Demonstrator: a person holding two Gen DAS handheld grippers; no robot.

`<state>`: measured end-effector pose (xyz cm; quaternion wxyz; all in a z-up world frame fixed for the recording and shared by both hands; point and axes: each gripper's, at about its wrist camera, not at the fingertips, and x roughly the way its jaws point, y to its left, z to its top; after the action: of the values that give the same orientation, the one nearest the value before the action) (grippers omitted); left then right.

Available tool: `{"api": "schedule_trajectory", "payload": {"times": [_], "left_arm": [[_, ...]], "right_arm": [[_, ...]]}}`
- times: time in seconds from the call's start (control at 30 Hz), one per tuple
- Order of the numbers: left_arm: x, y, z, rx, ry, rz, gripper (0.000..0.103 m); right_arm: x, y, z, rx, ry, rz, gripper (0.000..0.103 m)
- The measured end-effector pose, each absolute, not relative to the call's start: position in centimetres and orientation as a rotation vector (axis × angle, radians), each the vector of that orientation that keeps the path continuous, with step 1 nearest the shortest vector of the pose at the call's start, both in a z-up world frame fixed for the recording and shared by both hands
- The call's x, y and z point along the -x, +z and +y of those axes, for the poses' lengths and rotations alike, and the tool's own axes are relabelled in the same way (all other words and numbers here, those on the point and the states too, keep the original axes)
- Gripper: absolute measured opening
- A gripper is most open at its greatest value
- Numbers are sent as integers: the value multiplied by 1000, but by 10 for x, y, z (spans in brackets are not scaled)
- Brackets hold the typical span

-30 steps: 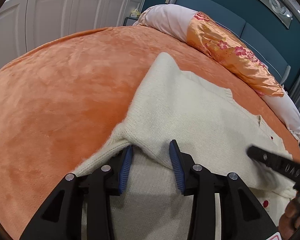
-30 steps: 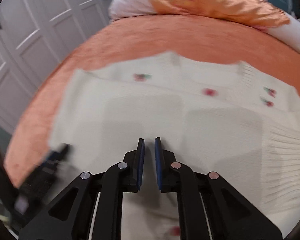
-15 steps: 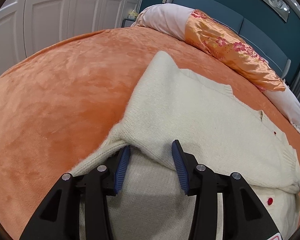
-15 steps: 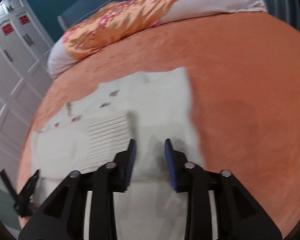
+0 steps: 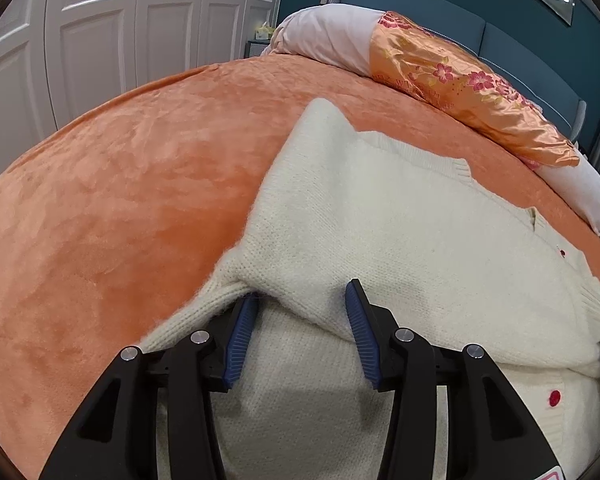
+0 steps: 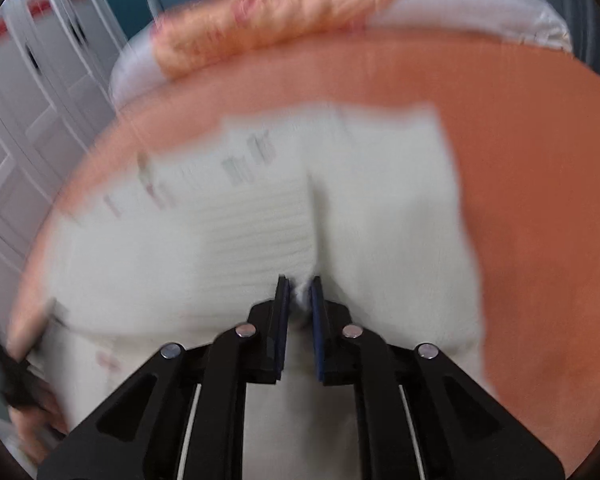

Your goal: Fold small clothes

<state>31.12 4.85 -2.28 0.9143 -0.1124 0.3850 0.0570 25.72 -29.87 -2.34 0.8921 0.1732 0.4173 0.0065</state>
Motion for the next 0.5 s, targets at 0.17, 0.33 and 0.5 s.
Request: {"api": "schedule_trajectory", "payload": {"times": [0.17,0.33,0.5], "left_arm": [[-311,-23,48,229,119,792,46],[-311,-23,48,230,119,792,46],[-311,-23,47,229,120,795,46]], "right_arm": [[-247,6,-303,-428,-52,823,12],[-224,25,-307,-577,-29,718,13],[-250,0,-264,-339,-11,872,11]]}}
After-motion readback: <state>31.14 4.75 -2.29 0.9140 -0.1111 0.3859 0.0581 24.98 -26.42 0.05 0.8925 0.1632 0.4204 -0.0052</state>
